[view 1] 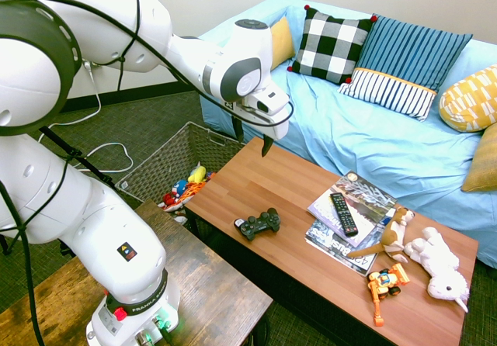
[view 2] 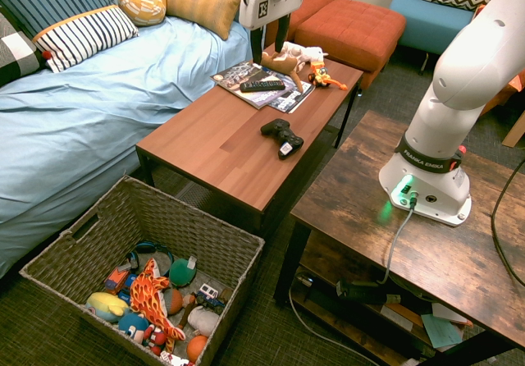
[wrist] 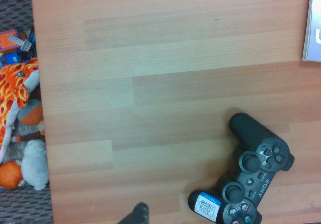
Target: Put the gamepad in the basket
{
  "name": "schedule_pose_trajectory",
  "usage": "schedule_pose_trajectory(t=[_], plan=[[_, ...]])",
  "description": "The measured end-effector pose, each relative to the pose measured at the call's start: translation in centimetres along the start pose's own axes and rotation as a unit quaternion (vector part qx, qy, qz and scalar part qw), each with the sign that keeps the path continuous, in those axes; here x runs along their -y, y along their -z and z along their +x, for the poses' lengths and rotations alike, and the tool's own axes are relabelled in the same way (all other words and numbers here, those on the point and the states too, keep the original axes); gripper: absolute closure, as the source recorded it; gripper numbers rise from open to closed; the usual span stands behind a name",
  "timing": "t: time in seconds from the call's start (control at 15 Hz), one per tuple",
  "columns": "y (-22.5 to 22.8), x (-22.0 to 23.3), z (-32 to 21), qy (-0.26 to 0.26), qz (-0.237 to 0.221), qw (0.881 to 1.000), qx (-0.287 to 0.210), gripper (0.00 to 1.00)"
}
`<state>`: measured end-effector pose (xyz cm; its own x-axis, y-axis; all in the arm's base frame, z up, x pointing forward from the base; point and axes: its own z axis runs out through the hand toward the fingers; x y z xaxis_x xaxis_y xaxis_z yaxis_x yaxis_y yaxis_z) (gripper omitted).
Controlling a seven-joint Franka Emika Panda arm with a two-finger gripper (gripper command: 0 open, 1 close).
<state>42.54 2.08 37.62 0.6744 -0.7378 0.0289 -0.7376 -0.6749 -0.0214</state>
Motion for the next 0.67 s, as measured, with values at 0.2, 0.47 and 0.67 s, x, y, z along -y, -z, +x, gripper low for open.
schedule_pose_trajectory(t=[0.2,0.47,0.67], plan=[[-0.2,0.3,0.1,-0.009,0.008,1.0,0.003,0.0],[-4.6,0.2,-1.4,-0.06,0.002,0.998,0.014,0.0],[-9.8,-0.8,-3.3,-0.109,-0.029,0.994,0.012,0.0]])
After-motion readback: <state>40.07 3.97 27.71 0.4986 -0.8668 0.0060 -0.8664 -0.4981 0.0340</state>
